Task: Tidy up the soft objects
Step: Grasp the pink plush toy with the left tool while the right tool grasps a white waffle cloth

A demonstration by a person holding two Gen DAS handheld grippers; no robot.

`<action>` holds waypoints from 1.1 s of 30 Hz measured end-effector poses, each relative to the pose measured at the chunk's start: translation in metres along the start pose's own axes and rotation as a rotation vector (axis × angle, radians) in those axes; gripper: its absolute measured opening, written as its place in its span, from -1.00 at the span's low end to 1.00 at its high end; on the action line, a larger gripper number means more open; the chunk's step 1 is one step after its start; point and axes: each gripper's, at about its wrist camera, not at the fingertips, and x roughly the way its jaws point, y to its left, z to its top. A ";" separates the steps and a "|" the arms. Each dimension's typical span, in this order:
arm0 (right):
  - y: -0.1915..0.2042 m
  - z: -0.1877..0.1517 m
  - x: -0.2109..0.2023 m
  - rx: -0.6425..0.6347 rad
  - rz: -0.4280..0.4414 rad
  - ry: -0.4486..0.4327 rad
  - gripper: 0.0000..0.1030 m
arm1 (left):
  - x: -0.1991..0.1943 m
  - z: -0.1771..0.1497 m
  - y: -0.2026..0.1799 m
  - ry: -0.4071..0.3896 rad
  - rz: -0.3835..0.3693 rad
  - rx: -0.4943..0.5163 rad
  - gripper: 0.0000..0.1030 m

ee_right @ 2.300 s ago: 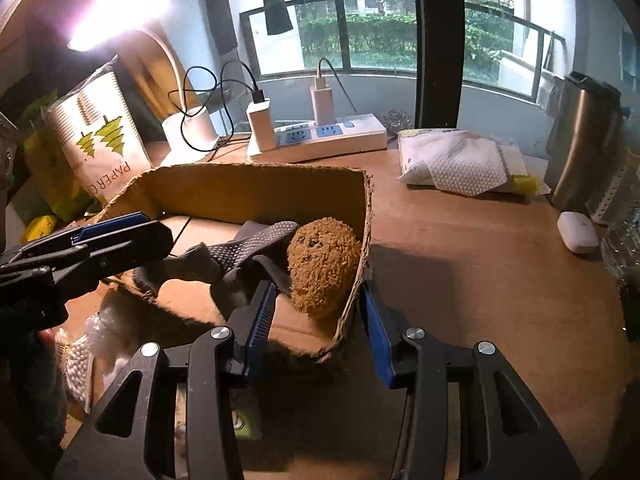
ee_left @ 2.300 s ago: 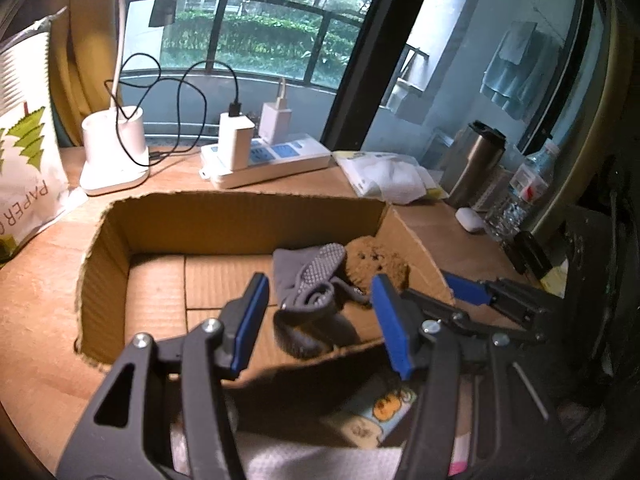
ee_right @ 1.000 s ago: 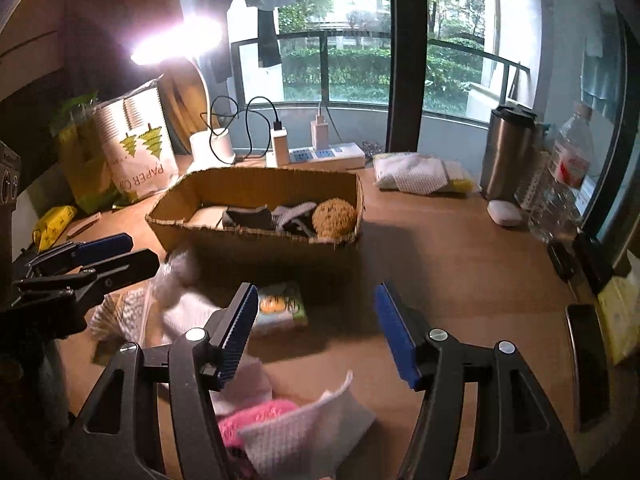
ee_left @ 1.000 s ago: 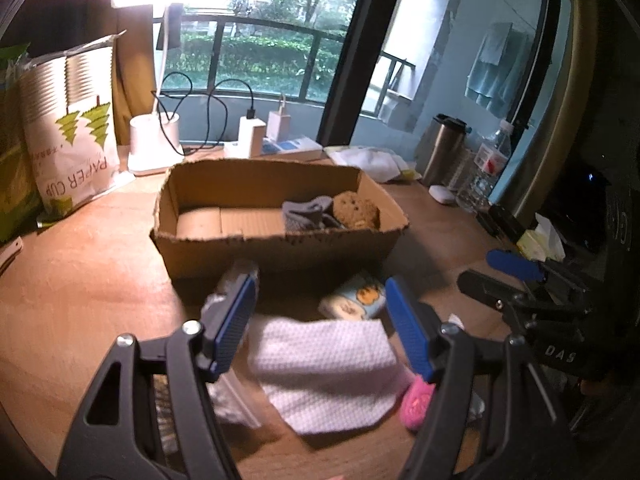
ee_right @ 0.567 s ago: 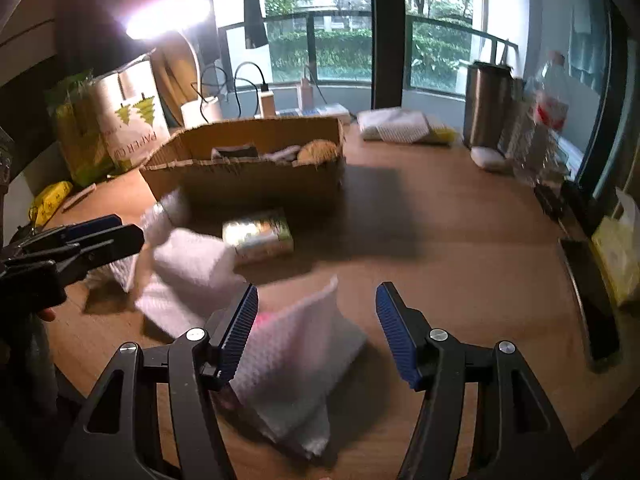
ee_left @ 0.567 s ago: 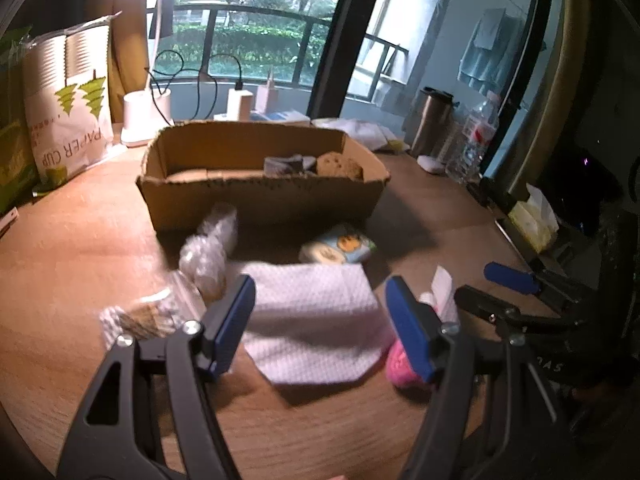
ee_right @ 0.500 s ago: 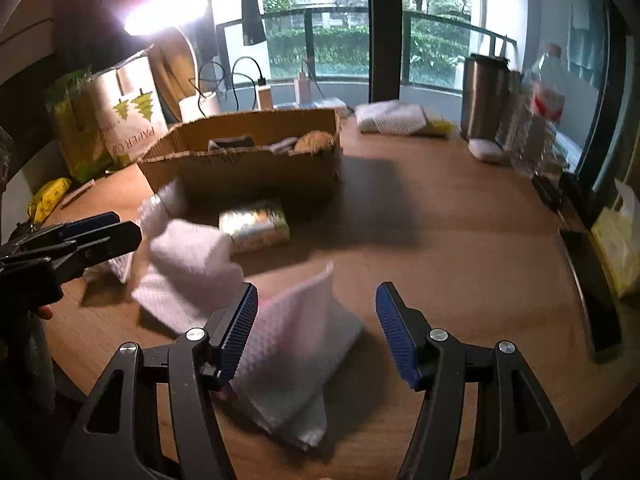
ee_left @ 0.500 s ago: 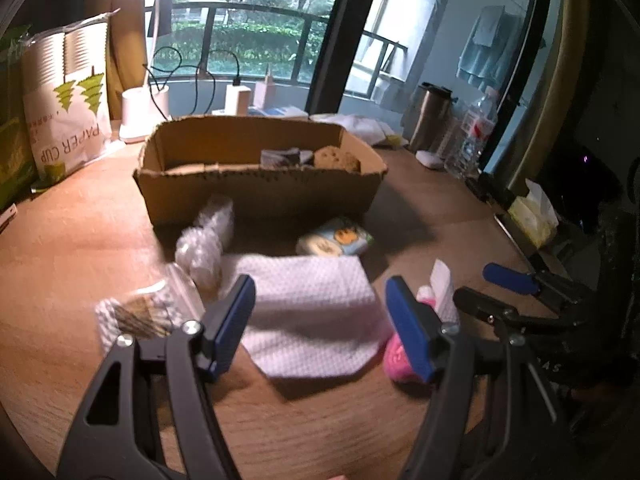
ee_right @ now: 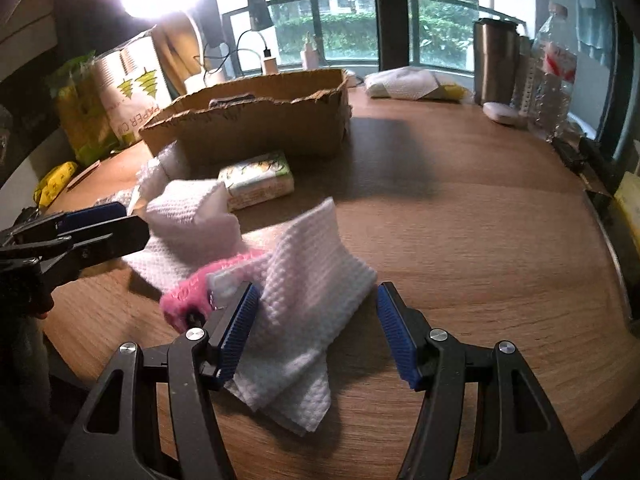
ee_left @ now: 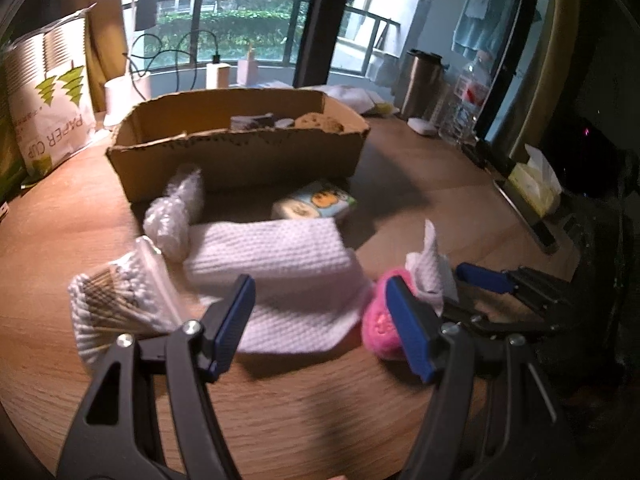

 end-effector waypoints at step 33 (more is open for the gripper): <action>-0.057 0.006 -0.036 0.045 0.012 -0.133 -0.79 | 0.049 -0.011 -0.079 0.141 -0.027 0.270 0.02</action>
